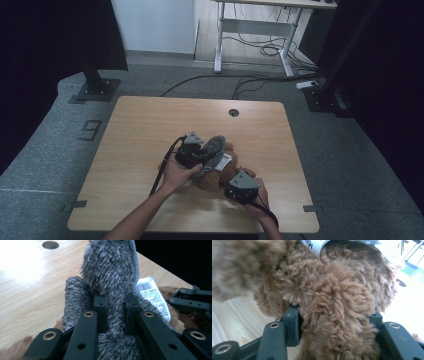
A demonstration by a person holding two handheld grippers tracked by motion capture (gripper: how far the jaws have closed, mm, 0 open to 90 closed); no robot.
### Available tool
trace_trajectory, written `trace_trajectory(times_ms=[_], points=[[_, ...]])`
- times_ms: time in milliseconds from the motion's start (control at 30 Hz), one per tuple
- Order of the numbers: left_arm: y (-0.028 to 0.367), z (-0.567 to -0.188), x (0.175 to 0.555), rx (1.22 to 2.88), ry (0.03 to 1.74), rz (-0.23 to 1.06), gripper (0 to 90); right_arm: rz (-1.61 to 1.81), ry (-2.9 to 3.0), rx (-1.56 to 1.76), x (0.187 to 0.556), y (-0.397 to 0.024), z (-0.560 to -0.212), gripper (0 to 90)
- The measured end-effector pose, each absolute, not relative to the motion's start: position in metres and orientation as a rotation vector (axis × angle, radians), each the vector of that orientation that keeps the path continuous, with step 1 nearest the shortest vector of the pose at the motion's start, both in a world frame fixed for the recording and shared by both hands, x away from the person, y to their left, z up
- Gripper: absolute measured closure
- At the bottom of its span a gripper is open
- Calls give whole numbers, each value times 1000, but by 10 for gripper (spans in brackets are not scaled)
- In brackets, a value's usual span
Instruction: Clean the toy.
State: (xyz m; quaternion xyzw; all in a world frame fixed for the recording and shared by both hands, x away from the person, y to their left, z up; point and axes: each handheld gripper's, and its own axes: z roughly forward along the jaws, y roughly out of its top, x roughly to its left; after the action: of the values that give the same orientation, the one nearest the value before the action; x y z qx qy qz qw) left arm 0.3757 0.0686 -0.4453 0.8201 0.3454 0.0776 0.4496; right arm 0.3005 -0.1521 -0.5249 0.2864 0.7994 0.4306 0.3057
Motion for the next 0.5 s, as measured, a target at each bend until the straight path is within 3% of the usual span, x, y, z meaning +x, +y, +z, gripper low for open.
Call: trace_trajectory(times_ms=[200, 500], points=[[95, -448, 377, 2038, 904, 258, 765, 1143, 2114, 771, 301, -153, -525, 463], [173, -451, 371, 1895, 1015, 295, 764, 1159, 2116, 781, 301, -155, -526, 465]])
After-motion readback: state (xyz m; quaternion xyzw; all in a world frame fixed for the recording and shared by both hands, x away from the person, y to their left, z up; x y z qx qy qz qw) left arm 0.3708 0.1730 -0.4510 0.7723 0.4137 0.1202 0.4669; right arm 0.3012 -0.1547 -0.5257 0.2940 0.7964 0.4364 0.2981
